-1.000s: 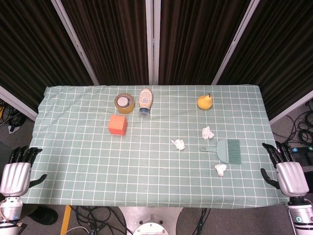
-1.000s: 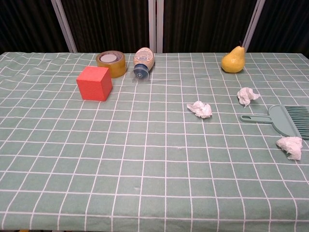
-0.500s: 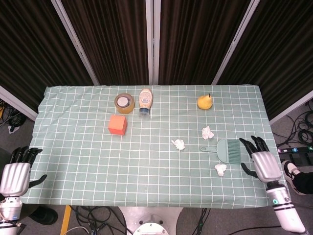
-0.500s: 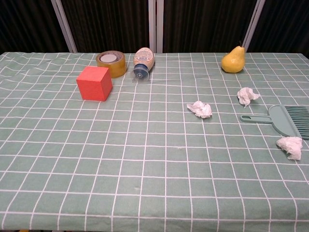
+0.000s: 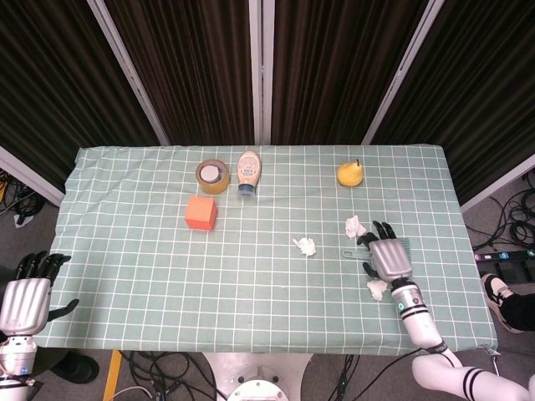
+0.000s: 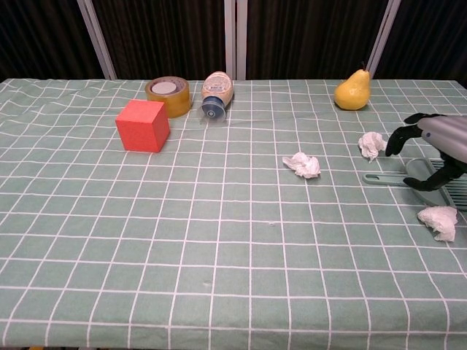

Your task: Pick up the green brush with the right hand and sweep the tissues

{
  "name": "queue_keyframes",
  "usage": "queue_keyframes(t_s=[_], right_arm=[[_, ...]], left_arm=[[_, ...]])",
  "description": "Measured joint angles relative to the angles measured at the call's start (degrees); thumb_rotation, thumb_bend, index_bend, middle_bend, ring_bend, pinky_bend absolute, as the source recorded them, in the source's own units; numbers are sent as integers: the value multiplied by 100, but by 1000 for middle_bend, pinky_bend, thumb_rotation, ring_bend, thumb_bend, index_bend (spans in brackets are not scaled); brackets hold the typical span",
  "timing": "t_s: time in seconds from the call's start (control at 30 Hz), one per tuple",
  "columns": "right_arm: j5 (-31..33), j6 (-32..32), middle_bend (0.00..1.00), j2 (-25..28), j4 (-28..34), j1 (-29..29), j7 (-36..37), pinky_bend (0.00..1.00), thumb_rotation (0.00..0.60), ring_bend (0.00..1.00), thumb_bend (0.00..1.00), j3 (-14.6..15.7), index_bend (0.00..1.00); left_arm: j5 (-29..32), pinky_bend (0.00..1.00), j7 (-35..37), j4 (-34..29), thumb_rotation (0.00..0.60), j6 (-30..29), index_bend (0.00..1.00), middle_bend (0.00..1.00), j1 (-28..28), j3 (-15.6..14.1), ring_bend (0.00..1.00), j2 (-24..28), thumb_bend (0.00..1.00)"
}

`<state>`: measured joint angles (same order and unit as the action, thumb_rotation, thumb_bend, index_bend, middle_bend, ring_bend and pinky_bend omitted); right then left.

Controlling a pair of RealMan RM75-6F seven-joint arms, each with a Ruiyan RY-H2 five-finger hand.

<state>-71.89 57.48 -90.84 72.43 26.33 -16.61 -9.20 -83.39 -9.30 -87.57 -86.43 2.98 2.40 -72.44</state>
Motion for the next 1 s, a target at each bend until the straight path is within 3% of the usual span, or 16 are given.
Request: queue_keyframes(t_s=[0.27, 0.63, 0.87, 1.0], right_arm=[[250, -177, 352, -478, -516, 245, -322, 80, 600, 72, 237, -20, 400], [361, -107, 398, -646, -709, 299, -663, 80, 600, 96, 255, 80, 442], [363, -65, 484, -642, -709, 295, -793, 82, 600, 174, 318, 155, 601], [227, 161, 520, -494, -548, 240, -753, 89, 600, 208, 327, 177, 621]], left_arm=[[20, 118, 73, 50, 600, 20, 238, 203, -7, -3, 116, -20, 61], [35, 118, 189, 148, 600, 8, 238, 203, -42, -12, 116, -48, 61], [42, 118, 288, 196, 600, 26, 237, 203, -45, -10, 116, -61, 60], [40, 118, 318, 220, 600, 21, 238, 203, -49, -4, 116, -69, 60]])
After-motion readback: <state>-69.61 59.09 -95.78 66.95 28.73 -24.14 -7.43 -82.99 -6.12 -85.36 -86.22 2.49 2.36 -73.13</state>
